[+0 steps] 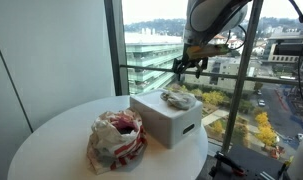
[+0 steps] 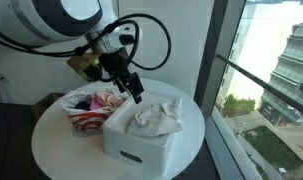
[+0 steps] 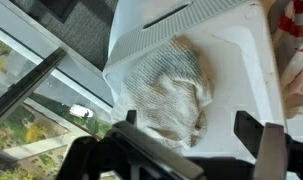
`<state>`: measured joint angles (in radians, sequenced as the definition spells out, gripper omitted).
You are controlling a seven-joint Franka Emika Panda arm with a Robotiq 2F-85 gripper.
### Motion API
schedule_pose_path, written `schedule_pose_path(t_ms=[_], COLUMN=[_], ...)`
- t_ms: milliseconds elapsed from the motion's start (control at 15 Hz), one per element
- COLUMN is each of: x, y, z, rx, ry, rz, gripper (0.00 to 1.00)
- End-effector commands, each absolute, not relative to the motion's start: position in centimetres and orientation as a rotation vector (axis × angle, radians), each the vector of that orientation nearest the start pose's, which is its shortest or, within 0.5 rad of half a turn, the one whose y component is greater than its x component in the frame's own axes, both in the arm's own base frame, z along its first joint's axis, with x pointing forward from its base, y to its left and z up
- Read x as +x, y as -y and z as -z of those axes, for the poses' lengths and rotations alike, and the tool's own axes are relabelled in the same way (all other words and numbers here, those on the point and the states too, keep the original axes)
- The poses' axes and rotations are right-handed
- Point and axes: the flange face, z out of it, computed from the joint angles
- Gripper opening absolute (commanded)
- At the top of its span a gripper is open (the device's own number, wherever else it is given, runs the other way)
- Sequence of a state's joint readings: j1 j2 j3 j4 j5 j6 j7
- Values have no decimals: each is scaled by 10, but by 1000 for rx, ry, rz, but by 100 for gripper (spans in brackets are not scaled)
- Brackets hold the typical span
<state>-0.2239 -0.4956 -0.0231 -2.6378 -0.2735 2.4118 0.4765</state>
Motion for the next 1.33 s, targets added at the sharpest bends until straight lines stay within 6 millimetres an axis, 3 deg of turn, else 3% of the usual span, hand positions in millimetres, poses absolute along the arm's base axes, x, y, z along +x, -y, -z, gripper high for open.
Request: schedule_pose_path(t_ms=[0,333,867,933,1067,1267], x=[420,461,486,487,489,489], y=[122,129,151,153,154,153], z=[-418,-371,-299,-294,-289,-293], rx=[-3125,-3150,-3207,-3208,-3208,-3209], ry=[-810,-702,-720,-723,-728,-732], rz=[477,449,225,206,187,204], gripper=[100,100,99,75,69,43])
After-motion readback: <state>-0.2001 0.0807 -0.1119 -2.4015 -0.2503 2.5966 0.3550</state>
